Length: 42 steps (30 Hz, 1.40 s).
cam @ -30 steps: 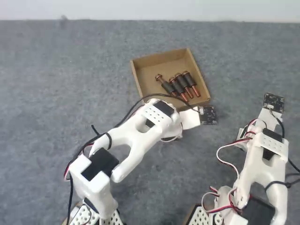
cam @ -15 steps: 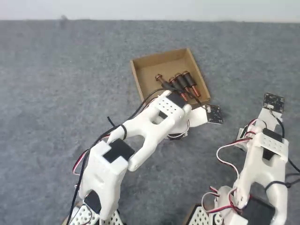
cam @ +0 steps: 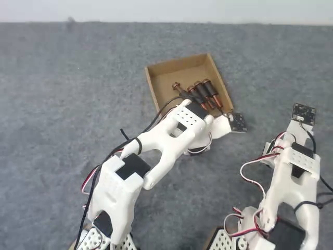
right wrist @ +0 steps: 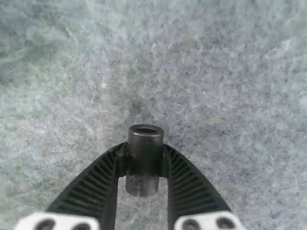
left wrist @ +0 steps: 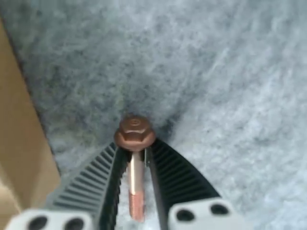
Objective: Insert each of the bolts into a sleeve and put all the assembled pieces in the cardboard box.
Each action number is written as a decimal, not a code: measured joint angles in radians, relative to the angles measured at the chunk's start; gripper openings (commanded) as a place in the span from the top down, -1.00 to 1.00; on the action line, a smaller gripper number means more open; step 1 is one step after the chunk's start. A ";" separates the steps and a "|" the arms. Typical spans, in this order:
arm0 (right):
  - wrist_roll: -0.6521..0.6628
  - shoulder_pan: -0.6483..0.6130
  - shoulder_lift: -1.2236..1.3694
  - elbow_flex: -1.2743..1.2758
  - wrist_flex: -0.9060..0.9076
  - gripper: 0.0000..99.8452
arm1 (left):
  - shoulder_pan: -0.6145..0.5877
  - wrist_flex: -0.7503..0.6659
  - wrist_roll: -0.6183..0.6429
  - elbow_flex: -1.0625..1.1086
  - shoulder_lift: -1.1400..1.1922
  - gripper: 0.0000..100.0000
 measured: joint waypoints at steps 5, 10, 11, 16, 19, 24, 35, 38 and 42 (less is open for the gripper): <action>0.000 0.000 0.000 0.000 0.000 0.99 | -0.002 0.009 0.084 -0.006 -0.011 0.98; 0.000 0.000 0.000 0.000 0.000 0.99 | -0.060 -0.061 0.109 0.147 -0.160 0.98; 0.000 0.000 0.000 0.000 0.000 0.99 | -0.075 -0.091 0.109 0.190 -0.204 0.98; 0.000 0.000 0.000 0.000 0.000 0.99 | -0.130 -0.210 0.109 0.407 -0.417 0.98; 0.000 0.000 0.000 0.000 0.000 0.99 | -0.130 -0.270 0.109 0.539 -0.542 0.98; 0.000 0.000 0.000 0.000 0.000 0.99 | -0.130 -0.318 0.183 0.712 -0.758 0.98; 0.000 0.000 0.000 0.000 0.000 0.99 | -0.423 -0.557 0.528 0.881 -1.073 0.98; 0.000 0.000 0.000 0.000 0.000 0.98 | -0.539 -0.629 0.652 0.916 -1.099 0.98; 0.000 -0.003 0.000 0.000 0.000 0.98 | -0.664 -0.704 0.798 0.984 -1.119 0.98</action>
